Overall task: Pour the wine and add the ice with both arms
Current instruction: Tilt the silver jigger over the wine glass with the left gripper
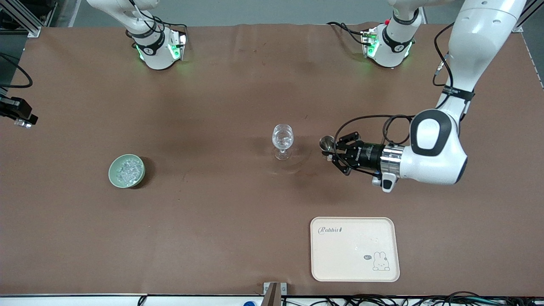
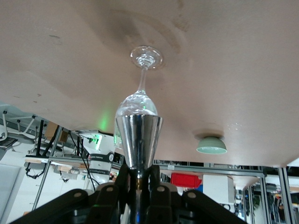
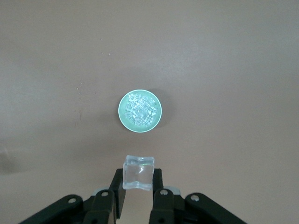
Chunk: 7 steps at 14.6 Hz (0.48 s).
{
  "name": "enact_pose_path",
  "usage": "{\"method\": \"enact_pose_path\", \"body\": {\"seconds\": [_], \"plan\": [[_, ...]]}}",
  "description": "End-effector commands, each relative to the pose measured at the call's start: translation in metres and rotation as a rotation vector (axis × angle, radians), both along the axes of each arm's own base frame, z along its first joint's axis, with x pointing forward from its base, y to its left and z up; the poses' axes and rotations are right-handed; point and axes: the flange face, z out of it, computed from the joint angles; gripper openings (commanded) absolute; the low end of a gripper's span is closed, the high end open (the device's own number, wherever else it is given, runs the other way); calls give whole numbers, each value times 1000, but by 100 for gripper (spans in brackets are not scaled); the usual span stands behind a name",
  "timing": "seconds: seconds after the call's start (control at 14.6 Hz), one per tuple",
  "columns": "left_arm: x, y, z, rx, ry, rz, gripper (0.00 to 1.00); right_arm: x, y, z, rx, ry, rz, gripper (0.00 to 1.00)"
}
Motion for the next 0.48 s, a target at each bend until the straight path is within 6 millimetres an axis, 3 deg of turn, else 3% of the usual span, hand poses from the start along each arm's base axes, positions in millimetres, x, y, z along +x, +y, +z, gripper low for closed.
{"method": "enact_pose_path", "body": {"seconds": [0.0, 0.41], "plan": [[-27, -17, 15, 92, -14, -5, 1, -3, 1, 1, 2, -2, 12, 10], [-50, -62, 15, 285, -6, -28, 1, -8, -6, 6, 3, 1, 0, 10]]}}
